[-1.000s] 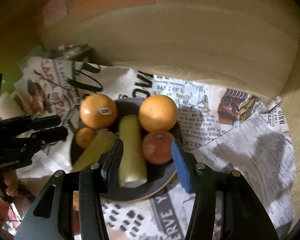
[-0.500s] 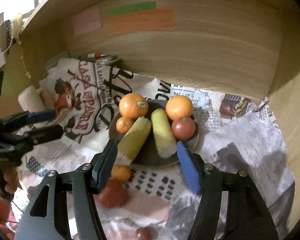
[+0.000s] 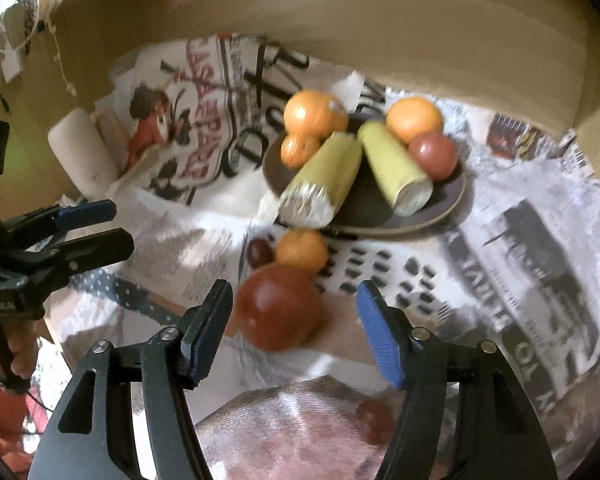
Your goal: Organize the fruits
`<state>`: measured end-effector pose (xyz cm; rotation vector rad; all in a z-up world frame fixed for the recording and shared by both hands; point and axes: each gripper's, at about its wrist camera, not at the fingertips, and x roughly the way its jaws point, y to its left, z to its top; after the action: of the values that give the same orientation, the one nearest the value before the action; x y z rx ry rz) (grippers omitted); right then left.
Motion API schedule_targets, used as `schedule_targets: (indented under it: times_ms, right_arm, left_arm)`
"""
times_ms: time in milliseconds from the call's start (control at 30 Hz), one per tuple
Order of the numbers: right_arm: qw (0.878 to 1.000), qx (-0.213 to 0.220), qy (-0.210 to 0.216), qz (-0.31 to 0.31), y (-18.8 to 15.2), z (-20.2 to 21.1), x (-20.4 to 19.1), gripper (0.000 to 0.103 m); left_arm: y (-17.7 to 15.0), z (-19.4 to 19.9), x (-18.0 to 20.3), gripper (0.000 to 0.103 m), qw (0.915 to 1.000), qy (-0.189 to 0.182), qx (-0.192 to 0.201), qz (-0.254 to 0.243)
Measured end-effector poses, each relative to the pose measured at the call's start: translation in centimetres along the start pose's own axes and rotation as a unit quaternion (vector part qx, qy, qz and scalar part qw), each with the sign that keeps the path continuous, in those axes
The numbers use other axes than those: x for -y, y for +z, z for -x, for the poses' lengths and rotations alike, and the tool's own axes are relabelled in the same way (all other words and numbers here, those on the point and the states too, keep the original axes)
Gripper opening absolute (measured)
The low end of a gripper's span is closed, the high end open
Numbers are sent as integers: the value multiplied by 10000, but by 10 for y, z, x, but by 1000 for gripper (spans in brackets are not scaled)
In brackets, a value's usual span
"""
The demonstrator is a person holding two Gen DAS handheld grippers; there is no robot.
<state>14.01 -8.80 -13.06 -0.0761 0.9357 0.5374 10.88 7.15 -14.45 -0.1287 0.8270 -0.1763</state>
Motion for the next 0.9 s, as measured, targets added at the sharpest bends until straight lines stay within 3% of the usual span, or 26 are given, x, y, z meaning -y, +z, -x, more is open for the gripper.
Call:
schedule_targets:
  times_ms: [167, 233, 300, 433, 900]
  right_arm:
    - [9996, -271, 30, 95, -3, -15, -4, 61]
    - [9994, -316, 10, 128, -4, -19, -6, 58]
    - [9993, -324, 33, 175, -4, -19, -7, 47]
    - [9993, -307, 78, 187, -4, -16, -6, 46]
    - [9986, 314, -242, -362, 6, 39, 54, 46]
  left_arm:
    - [-8, -10, 5, 79, 9998, 27, -168, -131]
    - [-8, -15, 8, 79, 9995, -35, -254, -196]
    - [-8, -19, 11, 79, 9992, -104, -309, -246]
    - [0, -30, 21, 79, 9983, -234, -406, -333]
    - [41, -72, 74, 66, 9945, -438, -497, -813]
